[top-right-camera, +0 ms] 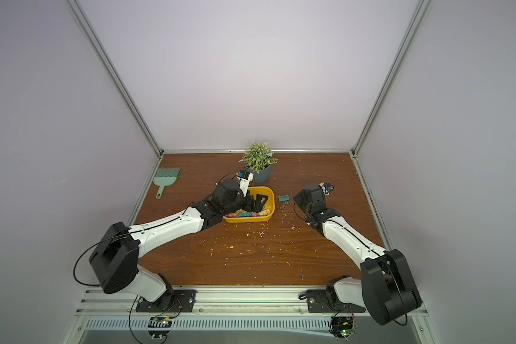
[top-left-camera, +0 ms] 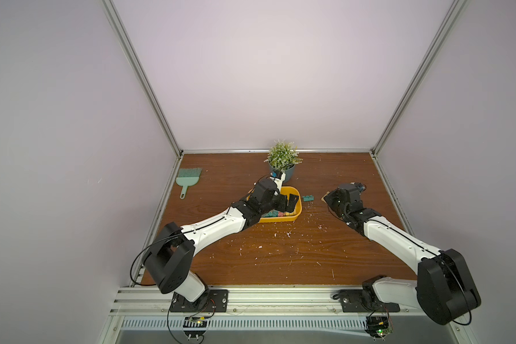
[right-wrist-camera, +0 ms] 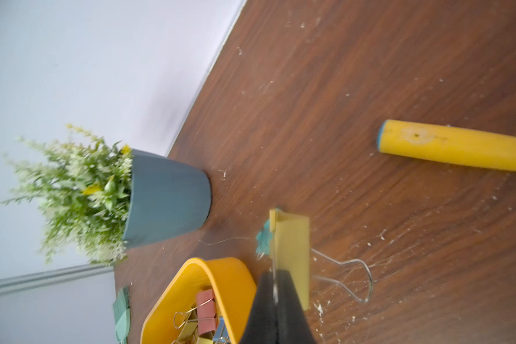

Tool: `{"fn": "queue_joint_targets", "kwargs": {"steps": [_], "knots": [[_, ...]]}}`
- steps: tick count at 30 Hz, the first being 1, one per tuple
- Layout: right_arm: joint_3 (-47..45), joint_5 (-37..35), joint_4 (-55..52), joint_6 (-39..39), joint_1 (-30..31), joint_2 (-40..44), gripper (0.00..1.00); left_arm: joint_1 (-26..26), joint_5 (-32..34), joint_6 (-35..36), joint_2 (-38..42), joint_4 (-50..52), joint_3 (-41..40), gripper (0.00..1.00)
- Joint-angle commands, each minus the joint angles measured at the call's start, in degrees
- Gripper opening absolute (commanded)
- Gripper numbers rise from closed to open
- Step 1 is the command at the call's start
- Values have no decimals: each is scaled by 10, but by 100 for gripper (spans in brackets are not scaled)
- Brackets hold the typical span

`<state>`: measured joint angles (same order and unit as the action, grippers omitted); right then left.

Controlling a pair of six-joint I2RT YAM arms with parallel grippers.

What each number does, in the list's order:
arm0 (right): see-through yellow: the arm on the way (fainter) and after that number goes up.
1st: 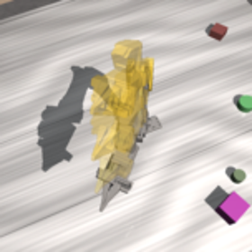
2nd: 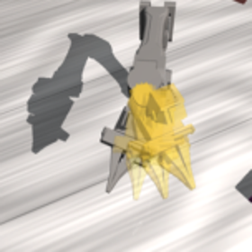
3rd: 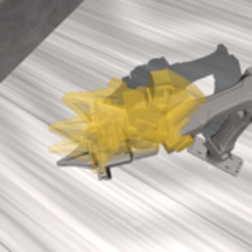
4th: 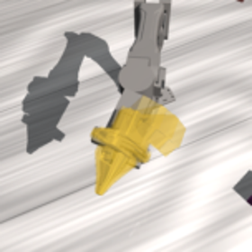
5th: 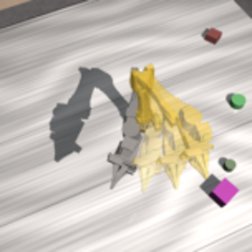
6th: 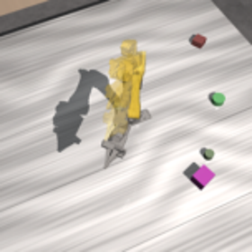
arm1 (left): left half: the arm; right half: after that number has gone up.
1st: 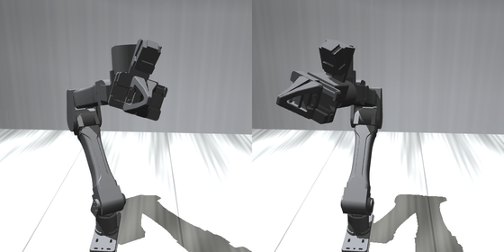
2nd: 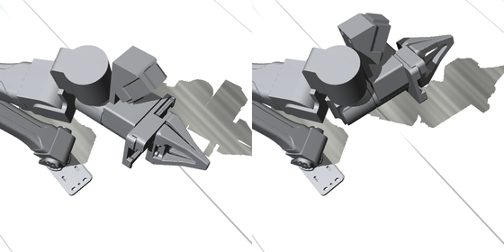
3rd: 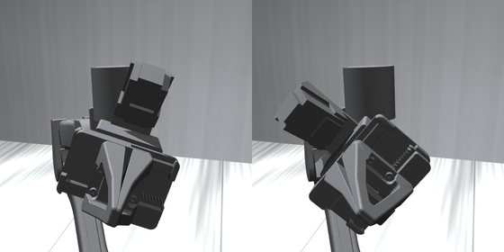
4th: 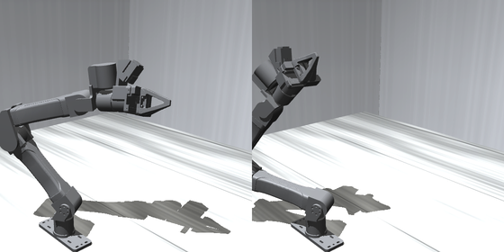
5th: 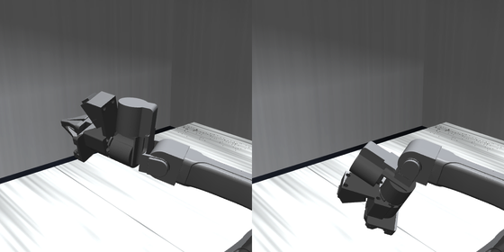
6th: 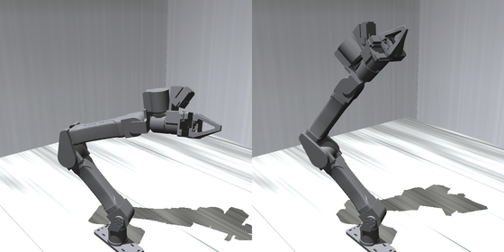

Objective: Take out the binder clips from the storage box
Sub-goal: Place the binder clip at the center of the board.

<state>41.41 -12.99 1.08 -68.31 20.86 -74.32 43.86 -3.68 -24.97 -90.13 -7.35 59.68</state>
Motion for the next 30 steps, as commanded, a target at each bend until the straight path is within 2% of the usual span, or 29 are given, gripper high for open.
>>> {"fn": "queue_joint_targets", "kwargs": {"steps": [1, 12, 18, 30], "knots": [[9, -31, 2, -85, 0, -13, 0, 14, 17, 15, -14, 25, 20, 100], [56, -43, 30, -161, 2, -138, 0, 14, 20, -23, -12, -9, -9, 100], [94, -93, 37, -191, 4, -190, 0, 14, 28, -21, -8, -7, -14, 100], [167, -73, 35, -230, 4, -272, 0, 10, 44, -8, 4, 7, -19, 100]]}}
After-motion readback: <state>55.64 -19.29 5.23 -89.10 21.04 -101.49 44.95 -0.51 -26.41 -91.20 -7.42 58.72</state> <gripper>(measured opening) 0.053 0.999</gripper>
